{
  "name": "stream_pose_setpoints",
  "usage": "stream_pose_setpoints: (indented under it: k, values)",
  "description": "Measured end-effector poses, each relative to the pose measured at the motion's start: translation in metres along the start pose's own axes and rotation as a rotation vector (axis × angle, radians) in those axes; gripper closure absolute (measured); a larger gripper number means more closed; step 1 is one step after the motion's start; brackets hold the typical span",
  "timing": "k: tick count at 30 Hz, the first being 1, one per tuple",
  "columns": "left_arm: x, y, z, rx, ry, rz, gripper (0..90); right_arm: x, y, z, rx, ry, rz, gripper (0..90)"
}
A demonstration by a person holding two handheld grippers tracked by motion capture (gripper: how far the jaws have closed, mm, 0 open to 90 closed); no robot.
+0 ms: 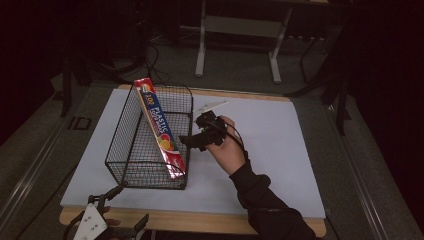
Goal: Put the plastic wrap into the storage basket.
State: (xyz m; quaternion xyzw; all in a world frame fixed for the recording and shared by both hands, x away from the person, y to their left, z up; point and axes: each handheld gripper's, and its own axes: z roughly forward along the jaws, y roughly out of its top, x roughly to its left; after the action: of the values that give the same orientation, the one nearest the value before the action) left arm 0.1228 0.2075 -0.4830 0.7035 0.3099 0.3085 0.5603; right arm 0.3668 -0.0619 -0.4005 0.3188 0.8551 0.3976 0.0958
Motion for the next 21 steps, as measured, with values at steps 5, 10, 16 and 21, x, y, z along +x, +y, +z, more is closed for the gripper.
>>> stream_pose_setpoints:
  k: [5,10,16,21]
  values:
    - [0.000,0.000,0.001,0.002,0.002,-0.003,0.1,-0.014,-0.024,-0.009,-0.013,0.001,-0.004,12.7]
    - [0.000,0.000,0.001,0.006,0.002,0.002,0.1,-0.024,-0.044,-0.018,-0.007,-0.010,0.002,12.7]
    - [0.000,0.000,0.002,0.008,0.002,0.002,0.1,-0.034,-0.066,-0.029,0.004,-0.041,0.005,12.9]
    - [0.000,0.000,0.002,0.007,0.001,0.001,0.1,-0.038,-0.084,-0.036,0.011,-0.038,0.016,13.0]
